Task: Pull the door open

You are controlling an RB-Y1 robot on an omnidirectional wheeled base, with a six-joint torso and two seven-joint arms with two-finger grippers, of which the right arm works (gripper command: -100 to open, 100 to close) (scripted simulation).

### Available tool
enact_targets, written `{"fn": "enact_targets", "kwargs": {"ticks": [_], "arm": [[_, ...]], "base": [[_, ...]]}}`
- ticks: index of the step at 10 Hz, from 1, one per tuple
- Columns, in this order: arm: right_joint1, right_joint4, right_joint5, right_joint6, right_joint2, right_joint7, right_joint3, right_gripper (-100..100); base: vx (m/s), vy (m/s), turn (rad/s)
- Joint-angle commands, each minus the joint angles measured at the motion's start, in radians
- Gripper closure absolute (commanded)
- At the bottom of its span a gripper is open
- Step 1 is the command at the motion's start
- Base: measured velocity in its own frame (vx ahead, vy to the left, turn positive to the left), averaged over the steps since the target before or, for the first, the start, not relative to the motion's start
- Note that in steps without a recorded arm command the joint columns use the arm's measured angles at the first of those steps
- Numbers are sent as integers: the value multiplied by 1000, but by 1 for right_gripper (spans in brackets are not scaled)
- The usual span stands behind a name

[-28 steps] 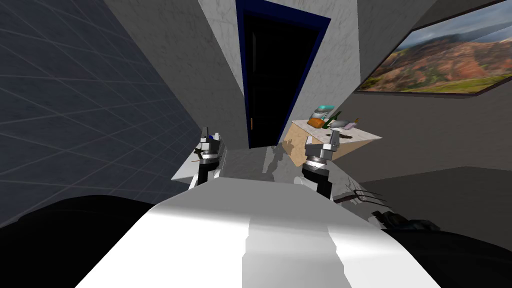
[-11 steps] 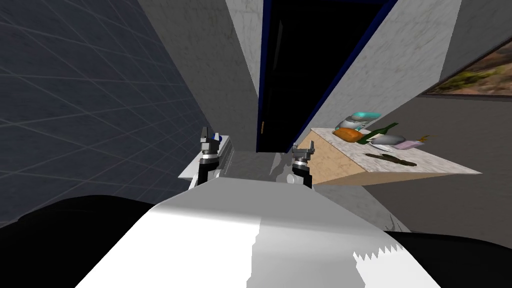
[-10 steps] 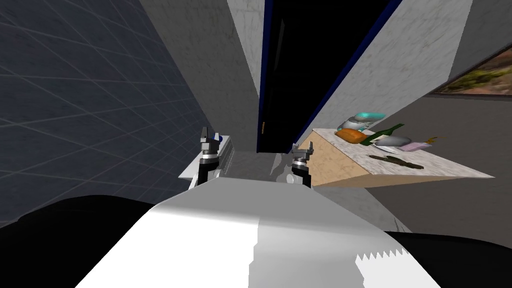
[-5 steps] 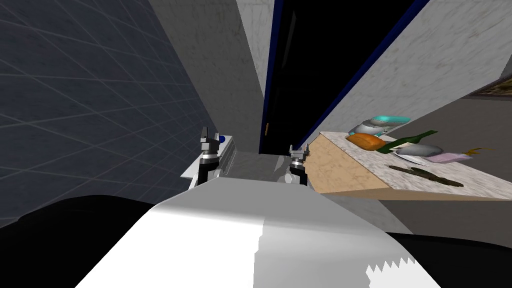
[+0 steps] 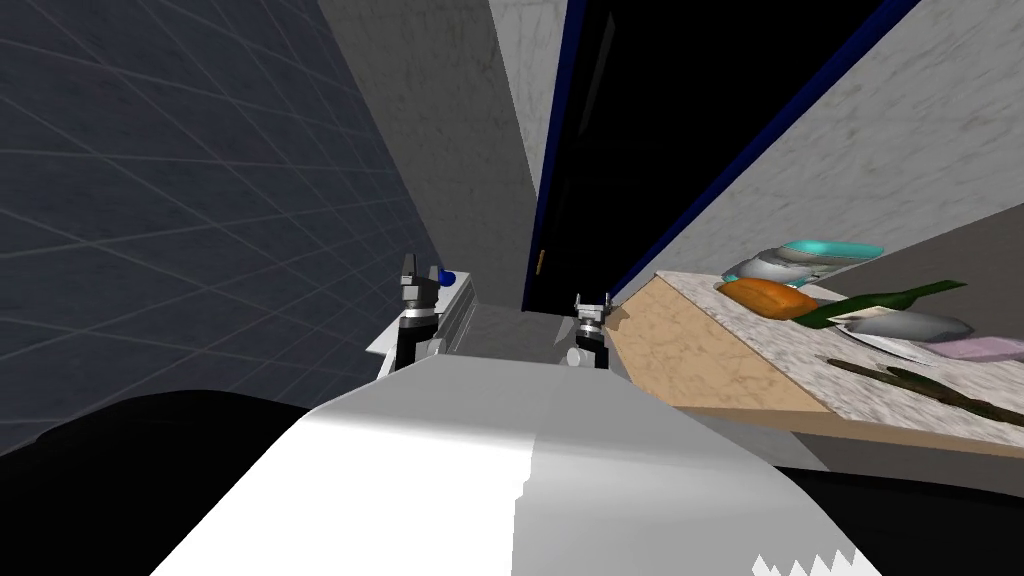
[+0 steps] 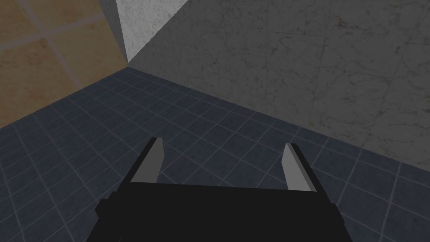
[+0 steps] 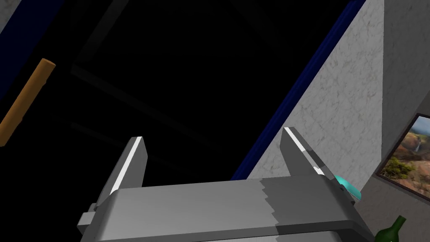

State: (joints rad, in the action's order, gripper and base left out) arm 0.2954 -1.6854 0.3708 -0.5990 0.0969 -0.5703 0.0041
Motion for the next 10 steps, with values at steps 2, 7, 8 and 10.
{"fn": "enact_targets", "kwargs": {"ticks": [2, 7, 8, 10], "arm": [[-34, 76, 34, -17, 6, -55, 3, -100], [-77, 197, 85, -51, 15, -137, 11, -100], [-87, 226, 98, -59, 17, -157, 13, -100], [-108, 292, 122, -75, 21, -198, 17, -100]], "base": [[108, -9, 149], [86, -6, 110], [102, -12, 155], [98, -12, 124]]}}
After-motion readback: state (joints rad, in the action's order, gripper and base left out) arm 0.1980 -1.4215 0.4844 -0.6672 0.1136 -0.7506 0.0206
